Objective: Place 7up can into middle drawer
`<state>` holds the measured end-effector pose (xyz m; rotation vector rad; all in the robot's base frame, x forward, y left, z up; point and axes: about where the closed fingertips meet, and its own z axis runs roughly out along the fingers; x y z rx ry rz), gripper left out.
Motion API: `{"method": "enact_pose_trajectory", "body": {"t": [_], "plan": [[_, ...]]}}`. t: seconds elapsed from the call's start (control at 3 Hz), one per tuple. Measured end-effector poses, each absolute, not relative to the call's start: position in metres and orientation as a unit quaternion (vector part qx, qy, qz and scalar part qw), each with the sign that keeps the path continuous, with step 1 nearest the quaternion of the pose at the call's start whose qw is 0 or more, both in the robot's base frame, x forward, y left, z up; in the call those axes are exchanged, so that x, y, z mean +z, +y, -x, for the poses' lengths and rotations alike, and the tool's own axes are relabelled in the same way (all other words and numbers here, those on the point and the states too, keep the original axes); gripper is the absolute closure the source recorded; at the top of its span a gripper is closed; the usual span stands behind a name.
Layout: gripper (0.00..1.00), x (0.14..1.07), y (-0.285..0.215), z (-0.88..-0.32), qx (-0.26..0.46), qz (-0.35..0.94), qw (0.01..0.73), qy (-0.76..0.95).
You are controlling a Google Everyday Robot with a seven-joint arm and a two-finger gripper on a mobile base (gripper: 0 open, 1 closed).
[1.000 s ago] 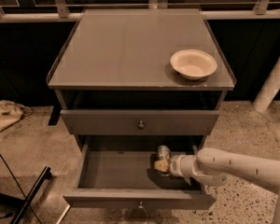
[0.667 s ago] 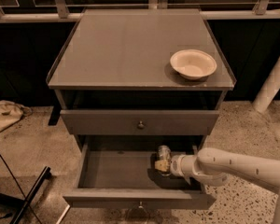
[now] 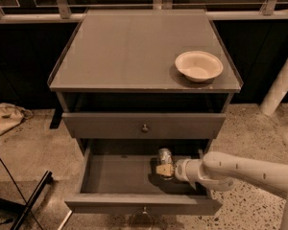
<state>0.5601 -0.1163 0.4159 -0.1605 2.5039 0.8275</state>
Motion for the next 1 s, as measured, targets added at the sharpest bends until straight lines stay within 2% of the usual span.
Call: {"method": "enact_pose_trajectory", "body": {"t": [0.33,0.67,1.0], "plan": [[0.12,0.4159,-0.1162,-0.5601,0.304,0.059,0.247,0.918],[0.00,0.4159,-0.1162,-0.5601,0.304,0.059,0.247,0.918],[0.00,0.4159,-0.1162,-0.5600,0.304,0.059,0.247,0.918]]}}
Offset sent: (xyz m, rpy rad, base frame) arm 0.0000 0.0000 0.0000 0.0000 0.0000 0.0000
